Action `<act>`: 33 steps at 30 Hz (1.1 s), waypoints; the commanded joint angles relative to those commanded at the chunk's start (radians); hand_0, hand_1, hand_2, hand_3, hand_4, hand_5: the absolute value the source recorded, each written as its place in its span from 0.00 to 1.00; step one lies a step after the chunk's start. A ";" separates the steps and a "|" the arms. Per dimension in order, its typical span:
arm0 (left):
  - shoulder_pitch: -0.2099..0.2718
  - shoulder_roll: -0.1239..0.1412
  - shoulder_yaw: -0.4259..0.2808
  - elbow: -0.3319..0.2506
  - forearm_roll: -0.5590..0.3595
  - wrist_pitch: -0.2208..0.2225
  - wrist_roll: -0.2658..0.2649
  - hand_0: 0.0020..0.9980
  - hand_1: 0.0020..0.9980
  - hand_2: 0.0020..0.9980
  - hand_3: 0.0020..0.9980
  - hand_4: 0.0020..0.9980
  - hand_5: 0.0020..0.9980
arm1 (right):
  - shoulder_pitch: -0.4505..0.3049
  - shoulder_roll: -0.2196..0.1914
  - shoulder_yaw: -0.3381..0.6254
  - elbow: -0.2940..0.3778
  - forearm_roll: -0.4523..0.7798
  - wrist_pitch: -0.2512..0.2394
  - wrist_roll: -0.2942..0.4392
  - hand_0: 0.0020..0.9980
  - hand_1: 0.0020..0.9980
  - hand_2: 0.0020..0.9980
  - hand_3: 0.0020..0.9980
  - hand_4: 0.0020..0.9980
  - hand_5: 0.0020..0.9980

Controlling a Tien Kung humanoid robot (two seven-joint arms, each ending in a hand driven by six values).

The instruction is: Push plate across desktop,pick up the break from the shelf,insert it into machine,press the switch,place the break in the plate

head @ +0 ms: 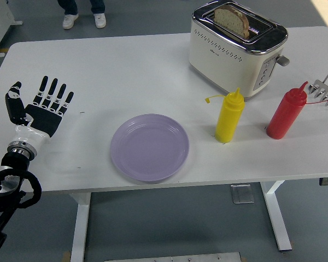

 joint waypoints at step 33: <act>0.004 -0.011 0.003 -0.002 0.004 -0.002 0.003 0.82 0.76 0.73 0.71 0.65 1.00 | -0.273 0.051 -0.064 -0.164 0.096 -0.015 0.417 0.18 0.27 0.56 0.47 0.05 0.00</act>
